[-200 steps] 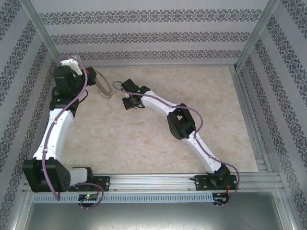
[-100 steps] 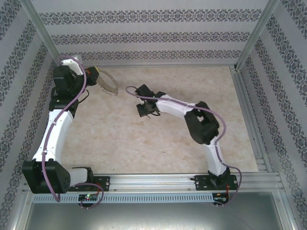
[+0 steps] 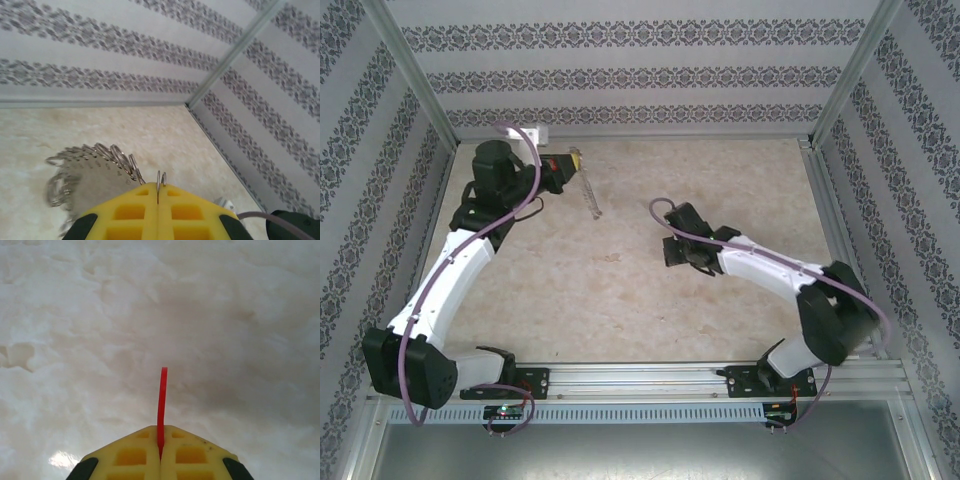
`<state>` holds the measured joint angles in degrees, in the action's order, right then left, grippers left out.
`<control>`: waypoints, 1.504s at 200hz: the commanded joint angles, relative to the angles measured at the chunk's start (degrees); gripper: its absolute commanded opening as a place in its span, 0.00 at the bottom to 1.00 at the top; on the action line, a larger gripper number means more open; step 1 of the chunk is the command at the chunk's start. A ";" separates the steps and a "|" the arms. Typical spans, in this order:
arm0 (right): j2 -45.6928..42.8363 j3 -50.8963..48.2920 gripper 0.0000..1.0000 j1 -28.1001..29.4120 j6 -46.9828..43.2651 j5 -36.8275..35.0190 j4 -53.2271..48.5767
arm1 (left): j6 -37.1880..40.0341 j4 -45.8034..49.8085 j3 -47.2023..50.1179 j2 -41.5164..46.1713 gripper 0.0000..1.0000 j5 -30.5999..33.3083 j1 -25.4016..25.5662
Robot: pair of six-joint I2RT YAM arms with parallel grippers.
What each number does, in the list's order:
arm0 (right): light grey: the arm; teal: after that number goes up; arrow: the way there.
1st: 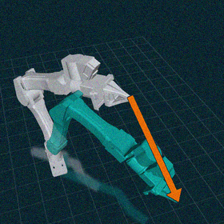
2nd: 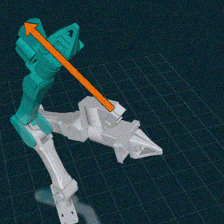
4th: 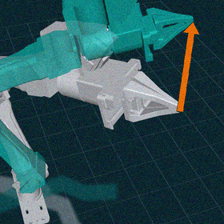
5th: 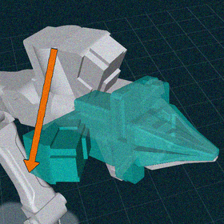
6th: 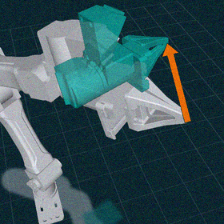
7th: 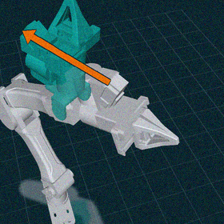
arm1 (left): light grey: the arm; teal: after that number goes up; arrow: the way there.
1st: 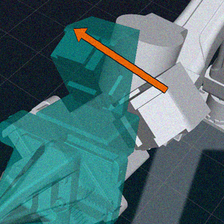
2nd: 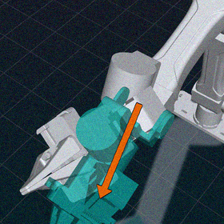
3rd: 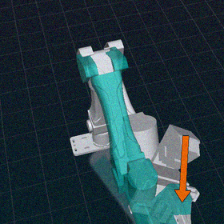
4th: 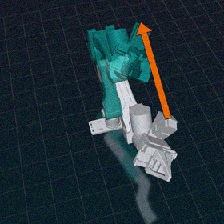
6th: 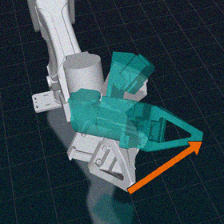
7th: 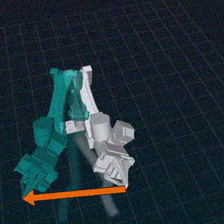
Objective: Put the keys on the keyring
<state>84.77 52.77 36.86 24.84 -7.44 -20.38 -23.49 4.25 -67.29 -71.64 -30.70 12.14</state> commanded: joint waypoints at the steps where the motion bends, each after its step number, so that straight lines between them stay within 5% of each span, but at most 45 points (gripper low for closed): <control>1: -5.23 -4.78 0.00 -0.01 2.95 -3.98 -1.34 | 3.24 0.89 -1.42 0.30 0.00 1.55 3.46; 56: -7.96 -12.90 0.00 1.43 7.21 -6.07 0.10 | 6.06 2.33 2.42 1.85 0.00 3.37 10.18; 140: 12.76 0.47 0.00 2.04 4.87 -5.50 3.45 | 12.13 9.28 2.75 0.53 0.00 7.90 14.56; 163: 14.11 2.58 0.34 2.19 5.04 -5.15 3.12 | 12.24 7.34 5.27 1.43 0.00 10.95 15.38; 192: 10.43 1.31 0.48 2.12 5.71 -5.46 2.81 | 12.13 4.10 8.15 3.18 0.00 13.09 15.49; 259: -2.13 -5.86 0.56 -0.01 8.63 -5.51 0.87 | 14.16 3.30 8.66 3.96 0.00 12.25 15.47; 301: -1.20 -7.21 0.53 -0.29 12.53 -3.20 1.58 | 14.43 2.69 8.94 3.09 0.00 11.76 15.46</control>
<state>82.54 46.24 36.80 34.00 -11.77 -18.04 -10.63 10.70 -58.63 -69.25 -18.98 27.03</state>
